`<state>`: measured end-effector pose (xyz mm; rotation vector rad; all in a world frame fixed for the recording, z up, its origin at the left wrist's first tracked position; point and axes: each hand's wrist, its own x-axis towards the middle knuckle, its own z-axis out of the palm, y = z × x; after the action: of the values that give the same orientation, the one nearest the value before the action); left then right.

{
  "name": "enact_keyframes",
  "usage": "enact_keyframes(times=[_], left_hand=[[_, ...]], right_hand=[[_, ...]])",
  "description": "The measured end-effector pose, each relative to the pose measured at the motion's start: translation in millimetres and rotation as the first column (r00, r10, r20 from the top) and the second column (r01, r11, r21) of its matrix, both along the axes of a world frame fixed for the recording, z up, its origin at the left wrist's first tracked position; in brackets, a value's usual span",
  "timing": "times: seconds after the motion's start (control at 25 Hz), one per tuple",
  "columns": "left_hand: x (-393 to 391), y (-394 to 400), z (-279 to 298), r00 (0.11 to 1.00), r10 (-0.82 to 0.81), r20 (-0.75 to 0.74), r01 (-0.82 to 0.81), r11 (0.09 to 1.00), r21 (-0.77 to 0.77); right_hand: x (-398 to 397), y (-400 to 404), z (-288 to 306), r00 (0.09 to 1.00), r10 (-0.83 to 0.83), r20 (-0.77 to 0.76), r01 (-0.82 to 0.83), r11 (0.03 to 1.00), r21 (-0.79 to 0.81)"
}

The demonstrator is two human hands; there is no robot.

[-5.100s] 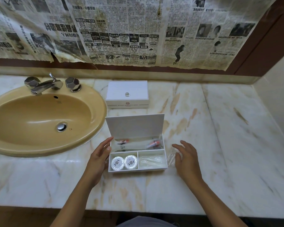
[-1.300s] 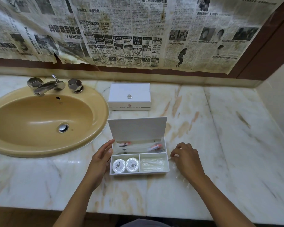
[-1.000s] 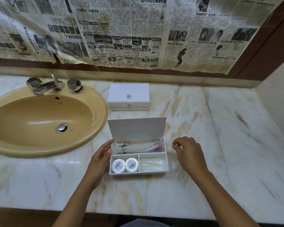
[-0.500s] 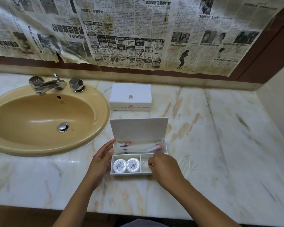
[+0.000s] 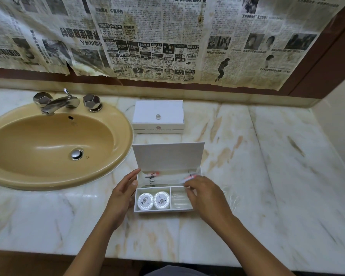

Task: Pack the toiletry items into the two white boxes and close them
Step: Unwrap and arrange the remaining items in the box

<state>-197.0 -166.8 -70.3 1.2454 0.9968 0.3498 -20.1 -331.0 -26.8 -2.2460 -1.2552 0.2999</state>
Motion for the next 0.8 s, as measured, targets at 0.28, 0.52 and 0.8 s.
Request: enact_keyframes(times=[0.28,0.52,0.8], left_hand=[[1,-1,3,1.0,0.008,0.002,-0.008,1.0,-0.017],[0,0,2,1.0,-0.002,-0.008,0.002,1.0,-0.009],[0,1,-3,1.0,0.001,-0.001,-0.001,1.0,-0.011]], right_hand=[[36,-44,-15,0.932,-0.36,0.044,0.361,0.913,-0.187],[37,-64,-31,0.909,-0.411,-0.071,0.346,0.838,-0.421],[38,-52,-32,0.892,-0.391,-0.225,0.327,0.904,-0.276]])
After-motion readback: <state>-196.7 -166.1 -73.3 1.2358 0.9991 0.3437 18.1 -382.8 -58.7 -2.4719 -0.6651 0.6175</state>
